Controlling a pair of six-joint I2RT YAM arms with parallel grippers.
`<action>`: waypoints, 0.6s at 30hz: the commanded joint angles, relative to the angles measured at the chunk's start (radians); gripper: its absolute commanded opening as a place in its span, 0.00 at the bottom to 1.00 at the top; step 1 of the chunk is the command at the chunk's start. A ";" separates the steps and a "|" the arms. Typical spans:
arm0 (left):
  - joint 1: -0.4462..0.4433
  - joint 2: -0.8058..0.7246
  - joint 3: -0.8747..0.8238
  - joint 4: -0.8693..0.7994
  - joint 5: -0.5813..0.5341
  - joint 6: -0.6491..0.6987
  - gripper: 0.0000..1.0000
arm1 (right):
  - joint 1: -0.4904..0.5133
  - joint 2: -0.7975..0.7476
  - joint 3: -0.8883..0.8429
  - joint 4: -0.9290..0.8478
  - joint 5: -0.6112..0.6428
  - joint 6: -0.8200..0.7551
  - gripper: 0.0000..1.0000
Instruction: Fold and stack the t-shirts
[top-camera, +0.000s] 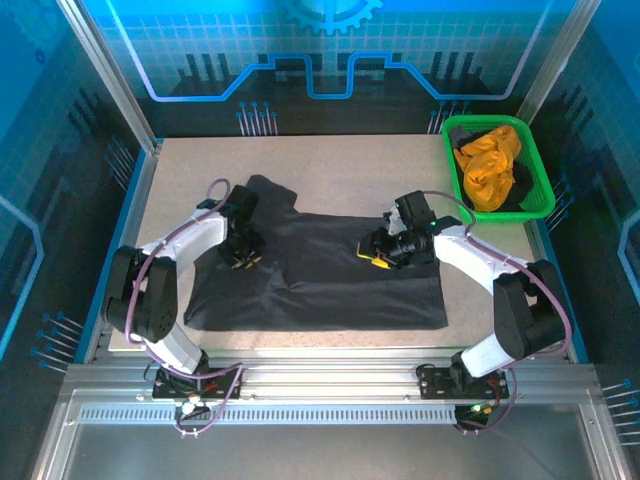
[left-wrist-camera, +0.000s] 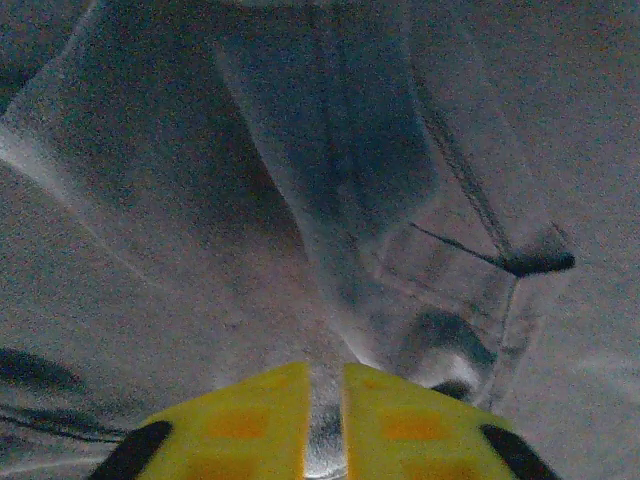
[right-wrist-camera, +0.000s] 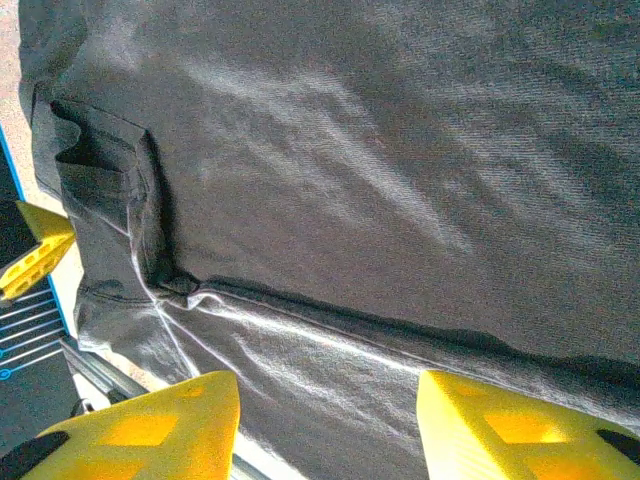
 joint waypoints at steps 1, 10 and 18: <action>0.010 0.056 0.039 0.072 0.101 -0.006 0.12 | -0.002 0.012 0.026 -0.034 0.010 -0.017 0.50; -0.010 0.198 0.075 0.170 0.203 0.004 0.09 | -0.002 -0.006 0.010 -0.031 0.029 0.003 0.49; -0.080 0.155 0.063 0.241 0.215 0.053 0.22 | -0.004 -0.008 -0.002 -0.024 0.033 0.010 0.49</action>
